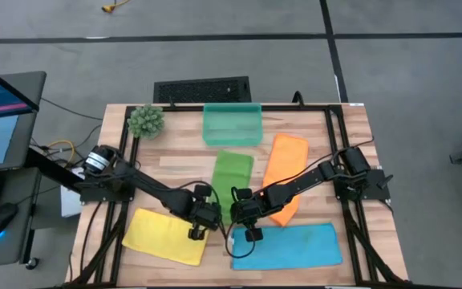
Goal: Roll microfiber towels into tight, uniform cylinder then place into a basket
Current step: Roll the green towel
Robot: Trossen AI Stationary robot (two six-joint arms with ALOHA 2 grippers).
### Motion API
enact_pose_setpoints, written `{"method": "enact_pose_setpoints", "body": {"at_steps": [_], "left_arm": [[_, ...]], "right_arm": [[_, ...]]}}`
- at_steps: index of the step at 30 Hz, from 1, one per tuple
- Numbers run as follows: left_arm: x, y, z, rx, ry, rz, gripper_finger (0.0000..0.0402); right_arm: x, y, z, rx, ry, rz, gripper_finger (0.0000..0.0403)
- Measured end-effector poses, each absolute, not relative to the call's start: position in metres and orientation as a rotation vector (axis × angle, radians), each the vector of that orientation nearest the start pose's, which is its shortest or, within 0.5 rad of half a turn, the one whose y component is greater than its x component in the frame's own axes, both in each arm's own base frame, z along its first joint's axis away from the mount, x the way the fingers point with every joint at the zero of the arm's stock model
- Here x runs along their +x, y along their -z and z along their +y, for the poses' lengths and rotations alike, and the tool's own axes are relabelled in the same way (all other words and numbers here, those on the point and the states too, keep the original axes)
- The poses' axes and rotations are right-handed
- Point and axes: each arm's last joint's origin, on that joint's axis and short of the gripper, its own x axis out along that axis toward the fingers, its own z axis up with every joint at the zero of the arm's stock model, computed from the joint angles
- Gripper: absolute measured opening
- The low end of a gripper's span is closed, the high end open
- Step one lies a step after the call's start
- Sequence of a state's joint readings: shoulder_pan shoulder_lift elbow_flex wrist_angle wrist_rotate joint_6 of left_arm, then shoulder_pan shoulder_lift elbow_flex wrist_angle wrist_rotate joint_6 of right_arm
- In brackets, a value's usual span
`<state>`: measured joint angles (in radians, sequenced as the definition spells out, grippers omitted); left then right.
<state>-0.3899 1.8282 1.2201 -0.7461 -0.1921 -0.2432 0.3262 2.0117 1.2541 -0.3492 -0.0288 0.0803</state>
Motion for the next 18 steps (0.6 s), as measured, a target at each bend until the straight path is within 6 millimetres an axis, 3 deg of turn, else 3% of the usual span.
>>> {"method": "enact_pose_setpoints", "body": {"at_steps": [11,18], "left_arm": [[0.325,-0.174,-0.106,0.139,-0.035,1.322,0.0122],[0.324,-0.174,-0.103,0.21,-0.082,1.315,0.0139]], "right_arm": [[0.373,-0.131,0.129,-0.06,-0.256,1.125,0.001],[0.372,-0.131,0.129,-0.043,-0.26,1.129,0.0008]]}}
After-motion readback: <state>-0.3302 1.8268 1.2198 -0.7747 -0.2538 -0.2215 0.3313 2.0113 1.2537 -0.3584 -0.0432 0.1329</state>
